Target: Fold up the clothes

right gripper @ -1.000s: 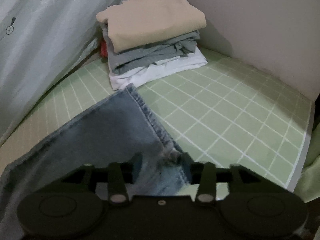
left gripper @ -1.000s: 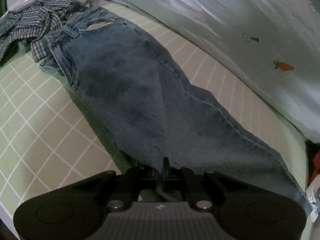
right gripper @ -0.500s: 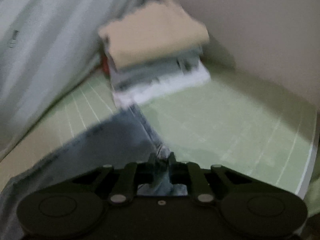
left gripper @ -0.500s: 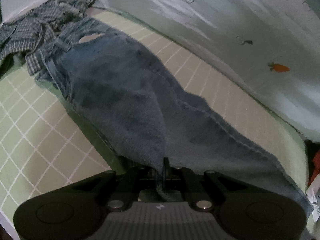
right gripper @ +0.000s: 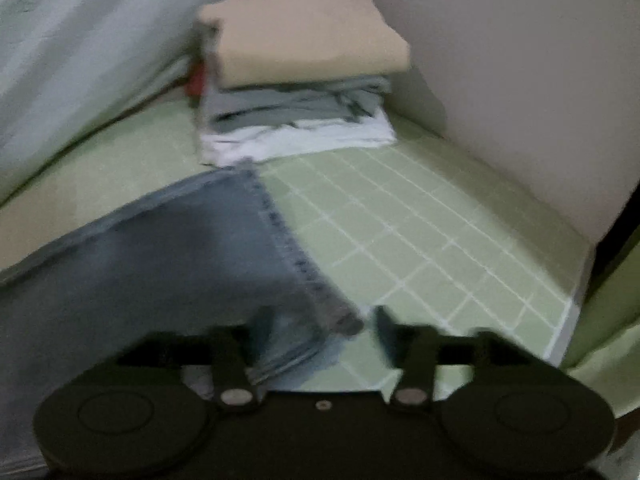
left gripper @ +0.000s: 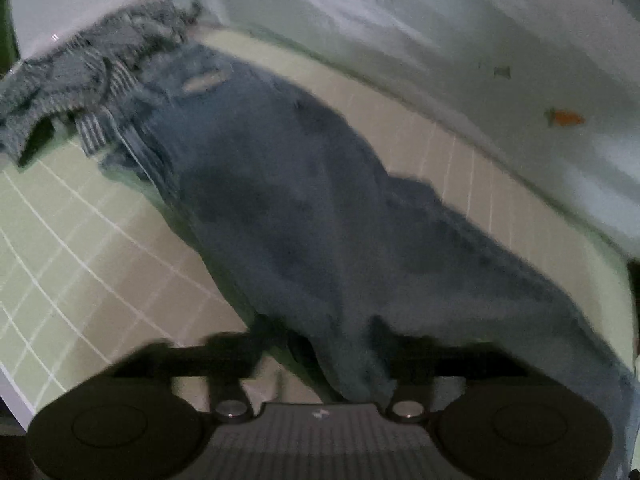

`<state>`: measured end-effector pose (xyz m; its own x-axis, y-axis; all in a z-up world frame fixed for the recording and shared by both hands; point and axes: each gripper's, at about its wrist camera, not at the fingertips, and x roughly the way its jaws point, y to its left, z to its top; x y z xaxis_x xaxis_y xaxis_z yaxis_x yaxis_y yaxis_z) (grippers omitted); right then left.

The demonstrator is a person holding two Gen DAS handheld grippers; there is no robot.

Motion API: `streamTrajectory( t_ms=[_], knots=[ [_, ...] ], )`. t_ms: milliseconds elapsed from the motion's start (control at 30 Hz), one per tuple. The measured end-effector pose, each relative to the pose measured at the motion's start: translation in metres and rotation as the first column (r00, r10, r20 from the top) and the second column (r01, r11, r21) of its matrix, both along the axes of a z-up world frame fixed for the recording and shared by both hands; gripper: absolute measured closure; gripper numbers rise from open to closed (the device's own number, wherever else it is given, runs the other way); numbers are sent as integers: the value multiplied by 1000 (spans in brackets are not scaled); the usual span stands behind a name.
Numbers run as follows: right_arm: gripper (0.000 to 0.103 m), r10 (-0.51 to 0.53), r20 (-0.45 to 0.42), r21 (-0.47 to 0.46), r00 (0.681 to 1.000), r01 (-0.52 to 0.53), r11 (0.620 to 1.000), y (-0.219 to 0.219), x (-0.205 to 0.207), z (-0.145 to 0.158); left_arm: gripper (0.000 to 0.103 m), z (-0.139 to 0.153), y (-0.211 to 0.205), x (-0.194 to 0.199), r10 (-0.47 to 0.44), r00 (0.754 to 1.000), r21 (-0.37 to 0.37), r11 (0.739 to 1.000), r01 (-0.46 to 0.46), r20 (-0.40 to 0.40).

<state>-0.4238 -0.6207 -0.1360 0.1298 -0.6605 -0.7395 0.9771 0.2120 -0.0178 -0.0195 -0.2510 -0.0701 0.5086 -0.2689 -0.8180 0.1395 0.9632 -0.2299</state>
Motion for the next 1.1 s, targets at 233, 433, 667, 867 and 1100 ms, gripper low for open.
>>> streamTrajectory(
  t_ms=[233,433,667,867,1100],
  knots=[
    [20,127,53,70,991,-130,989,37,69,-3,28,4,43,13,63,998,-4,998,-63,-6],
    [18,229,81,127,970,-238,963,85,138,-9,20,1,92,43,95,995,-6,995,-95,-12],
    [16,205,110,168,973,-221,961,128,186,-8,16,-8,139,101,90,996,-27,996,-90,-26],
    [15,111,113,178,987,-130,975,149,210,-4,16,-26,162,159,56,997,-61,996,-59,-45],
    [15,38,63,178,997,-49,983,175,234,5,12,-49,171,207,41,996,-121,991,-50,-77]
  ],
)
